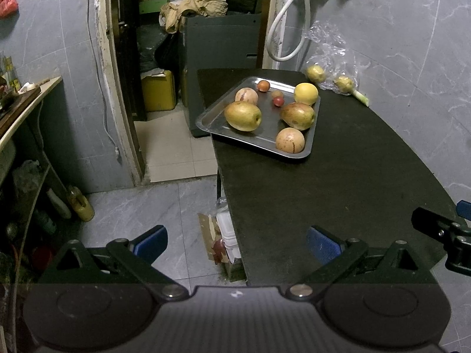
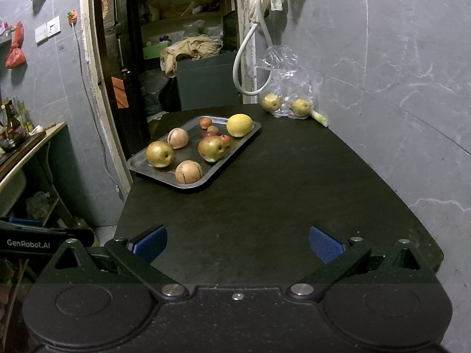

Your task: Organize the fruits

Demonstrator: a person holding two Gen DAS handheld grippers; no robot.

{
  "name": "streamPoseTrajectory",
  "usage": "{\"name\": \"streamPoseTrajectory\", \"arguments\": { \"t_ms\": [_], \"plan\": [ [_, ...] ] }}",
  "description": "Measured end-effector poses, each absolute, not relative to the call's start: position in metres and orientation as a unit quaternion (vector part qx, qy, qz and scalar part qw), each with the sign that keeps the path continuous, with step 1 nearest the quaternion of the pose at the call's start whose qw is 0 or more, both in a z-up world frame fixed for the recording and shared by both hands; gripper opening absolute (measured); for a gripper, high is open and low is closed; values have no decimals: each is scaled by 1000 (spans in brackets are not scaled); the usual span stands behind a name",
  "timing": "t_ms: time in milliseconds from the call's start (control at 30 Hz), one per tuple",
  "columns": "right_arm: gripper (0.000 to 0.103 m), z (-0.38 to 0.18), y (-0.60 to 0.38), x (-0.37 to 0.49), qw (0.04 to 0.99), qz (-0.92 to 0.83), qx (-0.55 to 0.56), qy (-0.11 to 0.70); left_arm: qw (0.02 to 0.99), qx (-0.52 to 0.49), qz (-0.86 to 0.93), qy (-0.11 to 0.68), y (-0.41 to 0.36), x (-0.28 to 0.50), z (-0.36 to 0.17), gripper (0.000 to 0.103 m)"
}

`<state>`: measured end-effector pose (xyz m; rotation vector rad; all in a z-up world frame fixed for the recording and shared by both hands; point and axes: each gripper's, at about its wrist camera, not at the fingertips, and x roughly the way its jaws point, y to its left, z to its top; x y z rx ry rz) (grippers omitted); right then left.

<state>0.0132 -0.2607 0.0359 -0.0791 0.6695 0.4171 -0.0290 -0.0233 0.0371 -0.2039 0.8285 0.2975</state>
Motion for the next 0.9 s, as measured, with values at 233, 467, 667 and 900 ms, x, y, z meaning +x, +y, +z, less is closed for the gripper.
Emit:
{"name": "streamPoseTrajectory", "arguments": {
  "t_ms": [233,467,667,900],
  "plan": [
    [102,36,-260,16,923,197,-35,329,890,-92,172,413,-21,-23,42,102],
    [102,36,-258,18,923,196,-34,329,891,-126,149,409,-17,-23,45,102],
    [102,36,-257,21,922,195,-34,333,894,-138,145,402,-15,-23,46,102],
    [102,34,-255,23,920,195,-33,338,891,-137,147,406,-14,-21,44,103]
  ]
}}
